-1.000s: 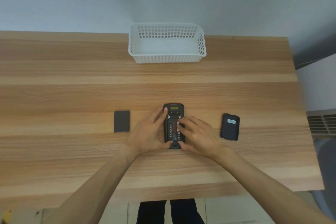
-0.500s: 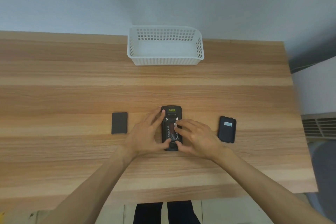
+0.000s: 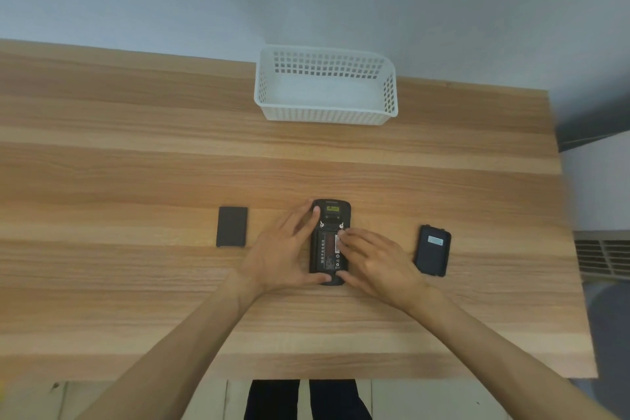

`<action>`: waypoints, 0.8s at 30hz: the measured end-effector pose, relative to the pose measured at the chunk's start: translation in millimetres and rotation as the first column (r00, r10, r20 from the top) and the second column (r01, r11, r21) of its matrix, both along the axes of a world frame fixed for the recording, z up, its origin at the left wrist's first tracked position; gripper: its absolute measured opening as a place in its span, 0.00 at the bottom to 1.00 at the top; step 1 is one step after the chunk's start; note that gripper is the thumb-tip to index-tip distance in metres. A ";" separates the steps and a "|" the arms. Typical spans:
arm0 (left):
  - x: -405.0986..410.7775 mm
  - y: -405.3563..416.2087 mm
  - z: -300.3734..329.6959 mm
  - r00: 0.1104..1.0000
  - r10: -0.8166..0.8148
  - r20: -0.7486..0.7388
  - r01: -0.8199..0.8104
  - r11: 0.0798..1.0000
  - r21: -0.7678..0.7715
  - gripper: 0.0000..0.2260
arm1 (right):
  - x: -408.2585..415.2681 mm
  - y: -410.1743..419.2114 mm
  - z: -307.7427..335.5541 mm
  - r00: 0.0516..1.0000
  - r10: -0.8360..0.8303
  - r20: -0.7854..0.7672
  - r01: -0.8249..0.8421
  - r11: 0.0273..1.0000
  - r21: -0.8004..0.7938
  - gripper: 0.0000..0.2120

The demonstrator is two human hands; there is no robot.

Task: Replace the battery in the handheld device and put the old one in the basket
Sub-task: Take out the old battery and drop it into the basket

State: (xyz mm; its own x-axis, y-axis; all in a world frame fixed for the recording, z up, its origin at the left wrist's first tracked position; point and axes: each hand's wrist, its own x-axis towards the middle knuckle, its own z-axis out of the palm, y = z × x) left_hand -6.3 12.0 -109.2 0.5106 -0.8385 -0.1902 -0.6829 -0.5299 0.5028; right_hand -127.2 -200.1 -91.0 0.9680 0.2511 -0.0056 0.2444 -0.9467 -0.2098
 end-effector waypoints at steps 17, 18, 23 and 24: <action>1.1 -4.8 -0.5 0.988 0.142 -0.068 -0.146 0.987 -0.065 0.39 | 28.8 -0.7 38.1 0.996 -0.060 -0.066 0.069 0.988 0.138 0.14; -0.1 -4.9 -1.3 0.986 0.153 -0.065 -0.158 0.985 -0.072 0.37 | 36.0 -1.8 46.5 0.993 -0.093 -0.074 0.105 0.978 0.180 0.15; -8.0 -6.1 -6.4 0.982 0.185 -0.026 -0.186 0.980 -0.066 0.37 | 91.6 -20.3 87.1 0.892 -0.431 -0.137 0.443 0.772 0.456 0.15; -9.6 -6.6 -6.9 0.981 0.194 -0.021 -0.195 0.979 -0.062 0.39 | 105.6 -26.9 92.1 0.875 -0.470 -0.118 0.463 0.737 0.493 0.13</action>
